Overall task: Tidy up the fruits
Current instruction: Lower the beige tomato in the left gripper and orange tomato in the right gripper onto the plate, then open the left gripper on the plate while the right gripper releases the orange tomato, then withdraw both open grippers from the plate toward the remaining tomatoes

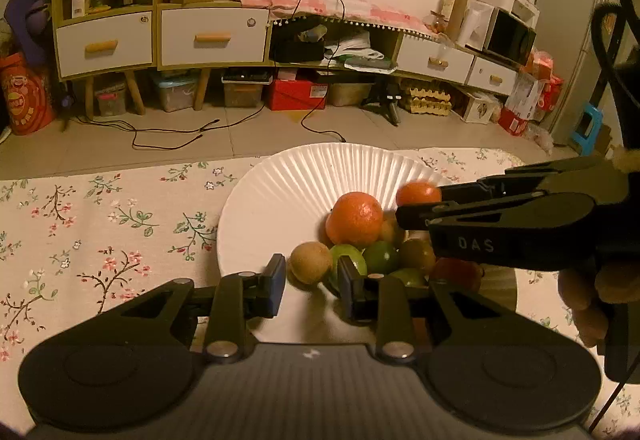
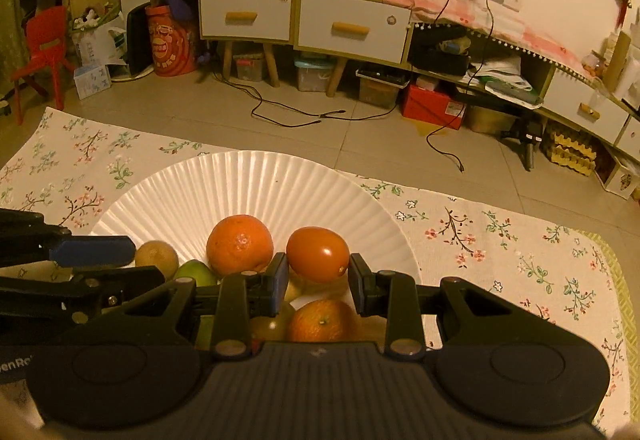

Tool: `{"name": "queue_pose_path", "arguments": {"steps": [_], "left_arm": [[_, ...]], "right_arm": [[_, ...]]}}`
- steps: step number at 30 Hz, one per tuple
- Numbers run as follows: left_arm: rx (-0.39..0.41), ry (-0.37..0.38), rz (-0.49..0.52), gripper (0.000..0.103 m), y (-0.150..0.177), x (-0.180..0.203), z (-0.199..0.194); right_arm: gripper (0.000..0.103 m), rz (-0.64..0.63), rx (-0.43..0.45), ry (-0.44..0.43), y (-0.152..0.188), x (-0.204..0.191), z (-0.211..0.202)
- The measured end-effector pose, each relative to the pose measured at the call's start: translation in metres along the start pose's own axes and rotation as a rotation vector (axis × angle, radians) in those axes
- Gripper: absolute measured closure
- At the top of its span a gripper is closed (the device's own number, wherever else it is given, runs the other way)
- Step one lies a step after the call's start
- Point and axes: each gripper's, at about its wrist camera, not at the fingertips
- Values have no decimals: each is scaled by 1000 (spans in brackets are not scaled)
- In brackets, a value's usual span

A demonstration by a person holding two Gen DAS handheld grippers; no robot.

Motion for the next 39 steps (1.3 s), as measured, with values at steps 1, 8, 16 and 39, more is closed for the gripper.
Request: {"name": "queue_pose_path", "arguments": {"steps": [1, 8, 16, 39], "left_arm": [[1, -2, -3, 75, 0, 0, -1], [25, -5, -17, 57, 1, -1, -11], [39, -12, -10, 42, 4, 0, -32], [-9, -60, -23, 10, 49, -13, -84]], "right_arm": [[71, 3, 3, 0, 0, 0, 0], [59, 28, 19, 8, 4, 4, -9], [43, 22, 42, 11, 9, 2, -30], [18, 42, 119, -52, 32, -23, -89]]}}
Point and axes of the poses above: each gripper's, at about its wrist camera, not at the fingertips, and z roughly the way its jaws point, x to its right, y to its underside, and after that the axes turned 9 degrees about -z, right-handed
